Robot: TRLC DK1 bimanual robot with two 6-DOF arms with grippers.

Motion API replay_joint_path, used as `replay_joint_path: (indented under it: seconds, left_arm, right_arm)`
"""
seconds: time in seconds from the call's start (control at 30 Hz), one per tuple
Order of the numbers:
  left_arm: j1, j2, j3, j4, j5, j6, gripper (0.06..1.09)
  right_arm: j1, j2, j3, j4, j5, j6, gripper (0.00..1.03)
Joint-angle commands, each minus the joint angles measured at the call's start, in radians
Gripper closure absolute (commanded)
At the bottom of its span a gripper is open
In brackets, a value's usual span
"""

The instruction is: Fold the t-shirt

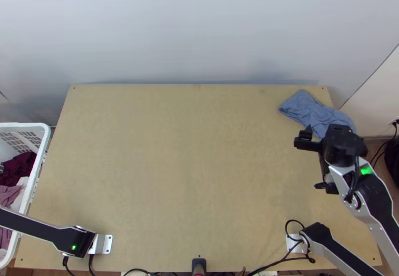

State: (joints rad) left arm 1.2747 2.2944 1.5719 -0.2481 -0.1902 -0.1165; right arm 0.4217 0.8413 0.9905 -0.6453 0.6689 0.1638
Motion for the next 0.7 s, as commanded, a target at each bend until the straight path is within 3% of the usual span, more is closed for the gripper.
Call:
replay_joint_path:
  seconds: [0.0,0.27,0.47,0.6,0.67]
  left_arm:
    - [0.008,0.22,0.203,-0.1,-0.017,-0.069,0.11]
    - [0.017,0.439,0.504,-0.237,-0.063,-0.095,0.11]
    - [0.022,0.548,0.634,-0.33,-0.068,-0.091,0.18]
    - [0.025,0.568,0.634,-0.33,-0.064,-0.083,0.37]
    - [0.025,0.574,0.632,-0.332,-0.06,-0.064,0.53]
  right_arm:
    - [-0.003,0.07,0.017,-0.004,0.0,-0.012,0.04]
    - [0.002,0.134,0.028,-0.001,0.0,-0.015,0.04]
    - [0.005,0.15,0.023,-0.002,-0.002,-0.017,0.04]
    - [0.005,0.153,0.025,-0.004,0.0,-0.023,0.04]
    - [0.005,0.153,0.027,-0.005,0.0,-0.027,0.04]
